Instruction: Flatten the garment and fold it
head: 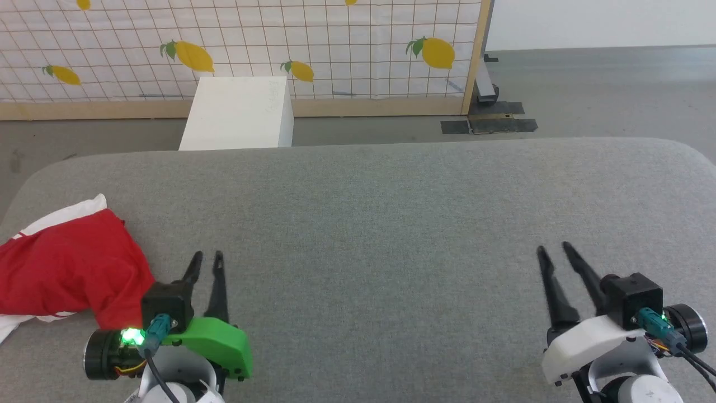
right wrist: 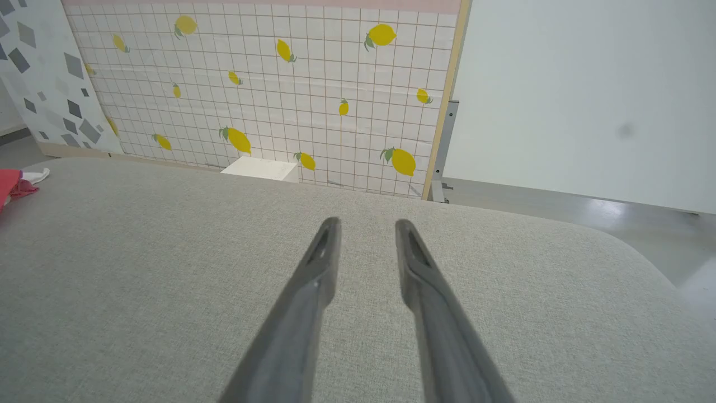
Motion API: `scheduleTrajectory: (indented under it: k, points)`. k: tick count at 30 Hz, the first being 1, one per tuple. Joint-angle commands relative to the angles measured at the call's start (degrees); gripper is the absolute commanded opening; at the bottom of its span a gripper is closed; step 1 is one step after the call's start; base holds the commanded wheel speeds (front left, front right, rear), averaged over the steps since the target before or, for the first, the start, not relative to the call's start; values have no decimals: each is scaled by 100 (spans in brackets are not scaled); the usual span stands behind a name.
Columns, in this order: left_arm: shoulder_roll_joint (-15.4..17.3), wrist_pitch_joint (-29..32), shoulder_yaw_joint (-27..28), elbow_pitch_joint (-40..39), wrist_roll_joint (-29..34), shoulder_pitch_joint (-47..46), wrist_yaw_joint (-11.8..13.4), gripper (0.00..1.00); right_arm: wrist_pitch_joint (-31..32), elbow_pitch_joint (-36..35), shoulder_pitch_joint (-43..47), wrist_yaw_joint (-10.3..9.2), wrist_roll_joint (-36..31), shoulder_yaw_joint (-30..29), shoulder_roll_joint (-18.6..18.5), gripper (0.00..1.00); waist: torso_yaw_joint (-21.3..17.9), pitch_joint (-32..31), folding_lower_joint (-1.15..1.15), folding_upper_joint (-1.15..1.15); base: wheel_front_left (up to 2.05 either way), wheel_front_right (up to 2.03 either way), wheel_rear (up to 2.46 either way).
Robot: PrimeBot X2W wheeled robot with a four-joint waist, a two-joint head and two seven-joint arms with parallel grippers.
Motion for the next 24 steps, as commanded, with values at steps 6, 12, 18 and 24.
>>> scheduleTrajectory:
  k: [6, 12, 18, 24]
  points:
    - [-1, -47, -51, 54, -40, -29, 32, 100, -32, 20, -14, 0, 30, 2, 0, 100, 7, 0, 0, 0, 0, 0, 0]
    - [-2, -133, -123, 163, -106, -90, 90, 100, -91, 64, -33, -1, 48, -8, 1, 100, 89, 0, 0, 0, 0, 0, 0]
    - [9, -206, -156, 245, -165, -128, 146, 100, -135, 104, -48, -1, 69, -4, 2, 100, 237, 0, 0, 0, 0, 0, 0]
    - [33, -277, -167, 311, -231, -140, 210, 100, -184, 145, -63, -2, 99, 5, 2, 100, 437, -10, 0, 0, 0, 0, 0]
